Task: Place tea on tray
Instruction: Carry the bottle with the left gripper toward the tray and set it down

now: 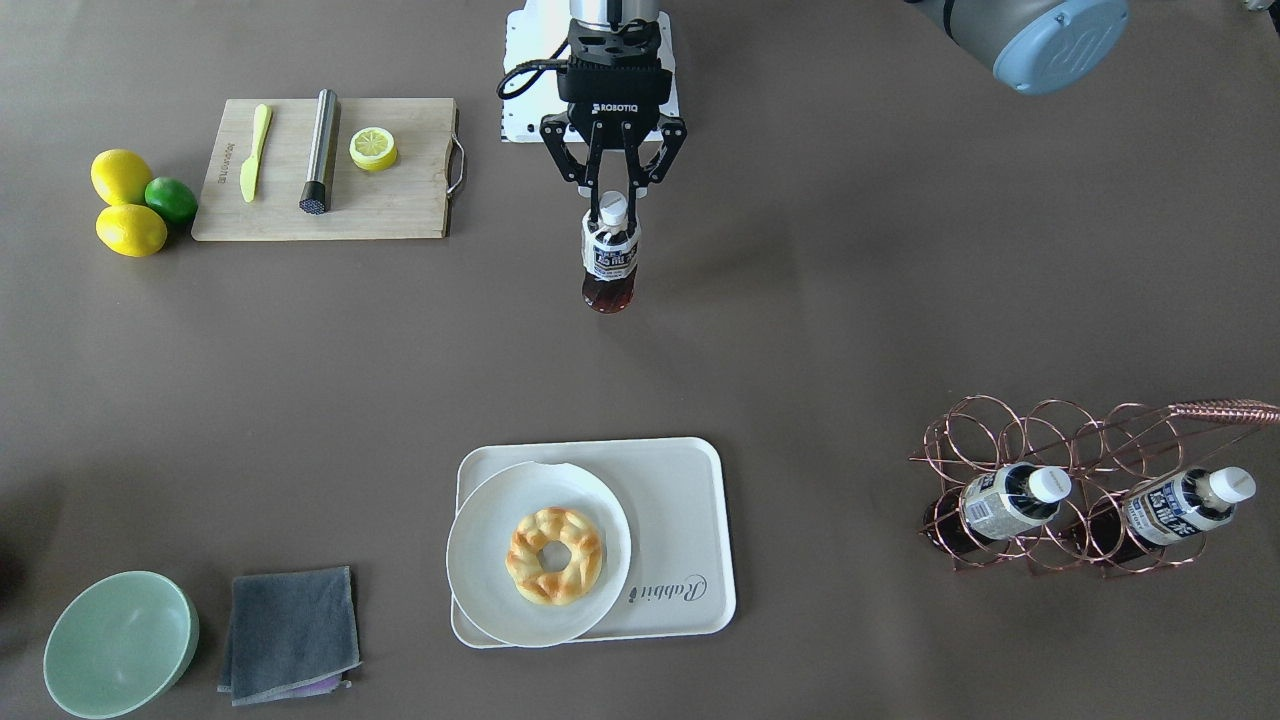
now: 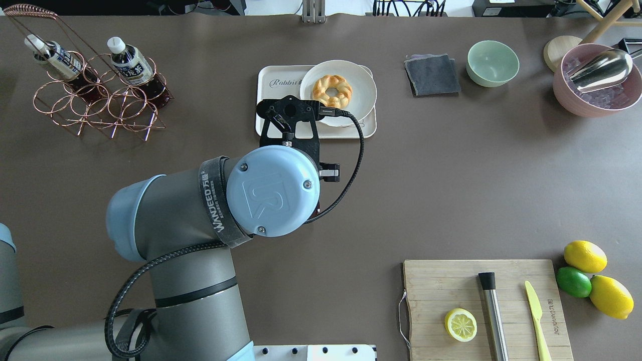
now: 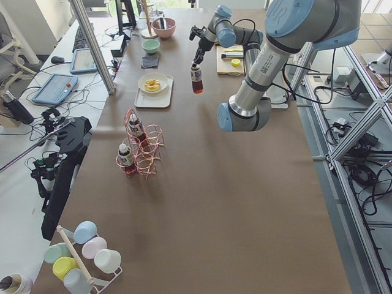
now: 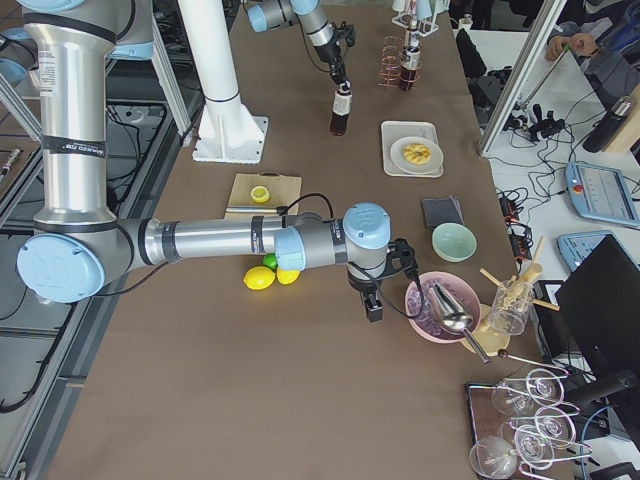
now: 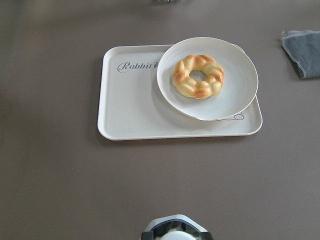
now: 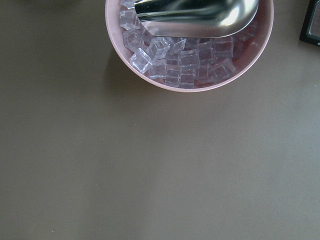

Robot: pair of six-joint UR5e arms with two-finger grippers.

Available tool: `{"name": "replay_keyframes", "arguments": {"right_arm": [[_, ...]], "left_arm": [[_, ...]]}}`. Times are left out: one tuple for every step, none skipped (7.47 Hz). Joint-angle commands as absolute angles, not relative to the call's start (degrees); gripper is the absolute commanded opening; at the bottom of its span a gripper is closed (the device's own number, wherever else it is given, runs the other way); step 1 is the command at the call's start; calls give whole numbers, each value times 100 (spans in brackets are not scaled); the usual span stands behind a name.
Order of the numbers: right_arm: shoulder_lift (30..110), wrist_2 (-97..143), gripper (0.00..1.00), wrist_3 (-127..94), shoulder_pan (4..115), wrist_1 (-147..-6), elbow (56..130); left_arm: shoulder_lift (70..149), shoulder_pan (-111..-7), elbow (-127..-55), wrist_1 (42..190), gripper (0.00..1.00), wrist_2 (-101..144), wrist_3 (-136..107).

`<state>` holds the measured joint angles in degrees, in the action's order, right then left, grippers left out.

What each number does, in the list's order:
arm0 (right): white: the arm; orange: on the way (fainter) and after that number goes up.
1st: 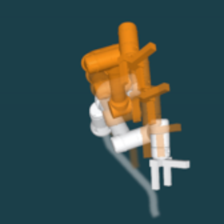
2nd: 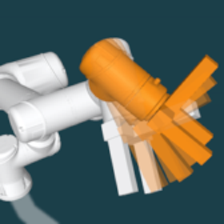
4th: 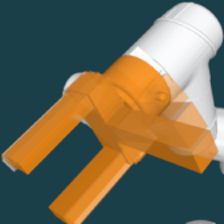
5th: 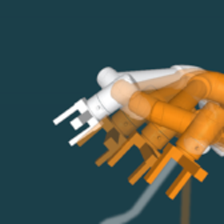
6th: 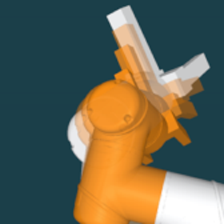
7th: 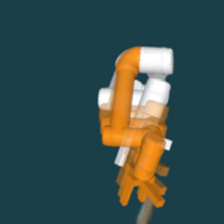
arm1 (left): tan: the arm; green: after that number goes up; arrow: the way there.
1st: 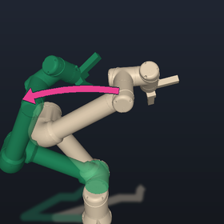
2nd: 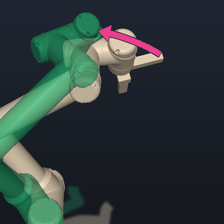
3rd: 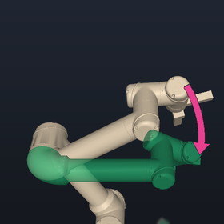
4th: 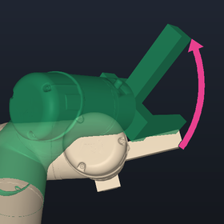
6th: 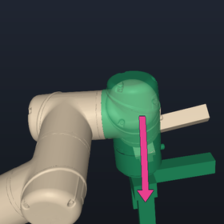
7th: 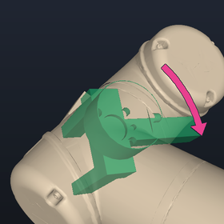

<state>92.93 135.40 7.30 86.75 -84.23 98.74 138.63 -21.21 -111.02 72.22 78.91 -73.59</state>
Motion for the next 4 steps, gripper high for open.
{"name": "replay_keyframes", "arguments": {"right_arm": [[9290, 13535, 100, 729, 8684, -8429, 9879], [9290, 13526, 100, 729, 8684, -8429, 9879], [9299, 13535, 100, 729, 8684, -8429, 9879], [9299, 13526, 100, 729, 8684, -8429, 9879]], "left_arm": [[13834, -1855, -11013, 7330, 0, 7666, -7392], [13825, -1837, -11030, 7330, 0, 7655, -7383], [13799, -1820, -11039, 7330, 0, 7647, -7383], [13764, -1776, -11039, 7330, 0, 7646, -7383]]}}
